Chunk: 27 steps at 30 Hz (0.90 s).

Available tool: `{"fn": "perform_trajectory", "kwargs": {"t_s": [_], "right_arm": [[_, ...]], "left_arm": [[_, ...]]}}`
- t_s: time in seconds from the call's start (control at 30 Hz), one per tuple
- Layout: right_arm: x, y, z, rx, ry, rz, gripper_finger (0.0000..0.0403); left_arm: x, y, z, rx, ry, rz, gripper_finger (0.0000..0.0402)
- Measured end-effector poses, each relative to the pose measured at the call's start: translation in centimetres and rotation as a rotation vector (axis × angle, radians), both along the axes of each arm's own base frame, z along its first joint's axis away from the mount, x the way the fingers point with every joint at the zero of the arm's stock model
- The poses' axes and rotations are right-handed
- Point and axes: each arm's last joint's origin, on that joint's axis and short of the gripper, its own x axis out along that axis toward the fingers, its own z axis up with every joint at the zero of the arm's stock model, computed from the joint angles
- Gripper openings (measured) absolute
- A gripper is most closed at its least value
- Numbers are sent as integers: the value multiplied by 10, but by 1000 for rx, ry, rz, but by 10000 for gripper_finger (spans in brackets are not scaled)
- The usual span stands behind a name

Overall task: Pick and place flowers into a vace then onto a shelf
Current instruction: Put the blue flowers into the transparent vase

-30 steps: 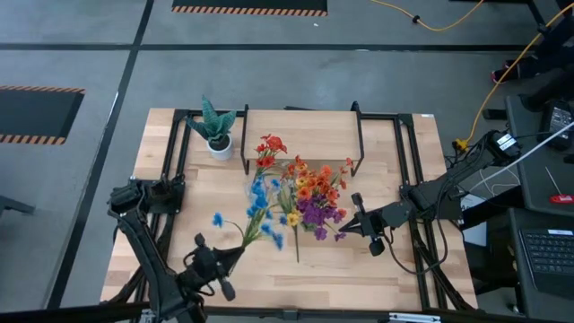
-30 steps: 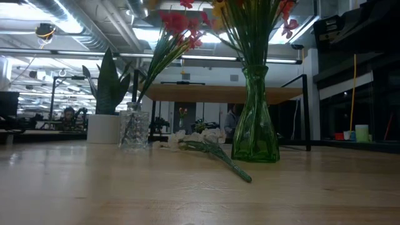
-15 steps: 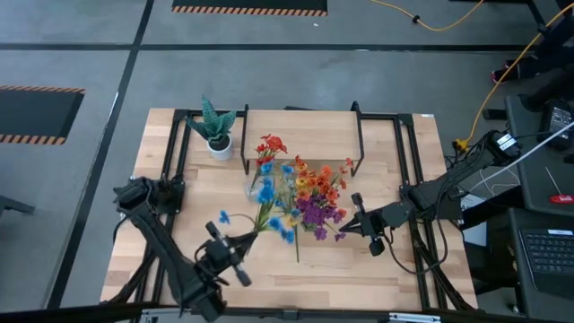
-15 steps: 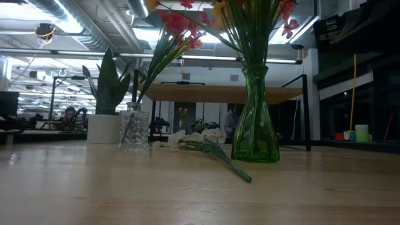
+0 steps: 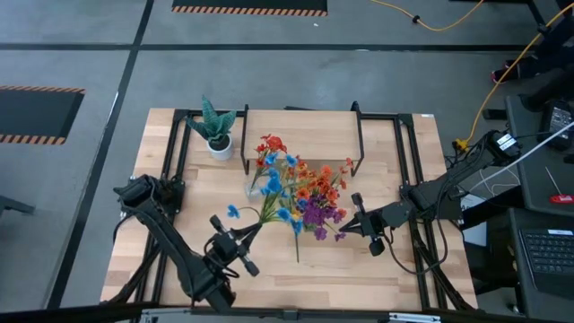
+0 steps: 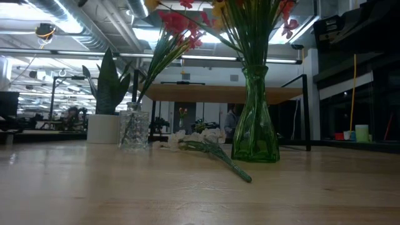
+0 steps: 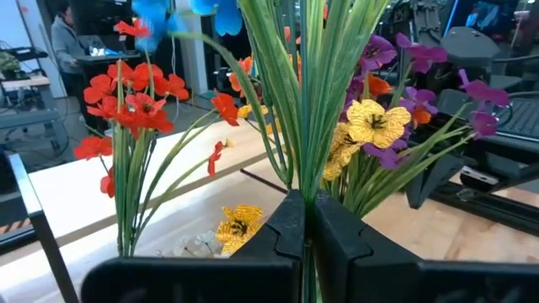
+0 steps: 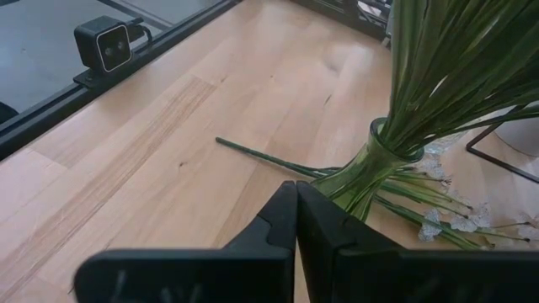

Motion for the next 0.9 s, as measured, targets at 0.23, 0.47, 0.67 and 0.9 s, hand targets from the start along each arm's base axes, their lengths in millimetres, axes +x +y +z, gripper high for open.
{"fn": "perform_trajectory", "kwargs": {"t_s": [0.23, 0.47, 0.67, 0.9], "right_arm": [[0, 0, 0, 0, 0, 0, 10], [0, 0, 0, 0, 0, 0, 10], [0, 0, 0, 0, 0, 0, 10], [0, 0, 0, 0, 0, 0, 10]], "left_arm": [[0, 0, 0, -12, 3, 3, 4], [0, 0, -2, -59, 51, 24, 4], [-7, 10, 17, -134, 92, 42, 4], [-20, 49, 62, -272, 290, 67, 4]]}}
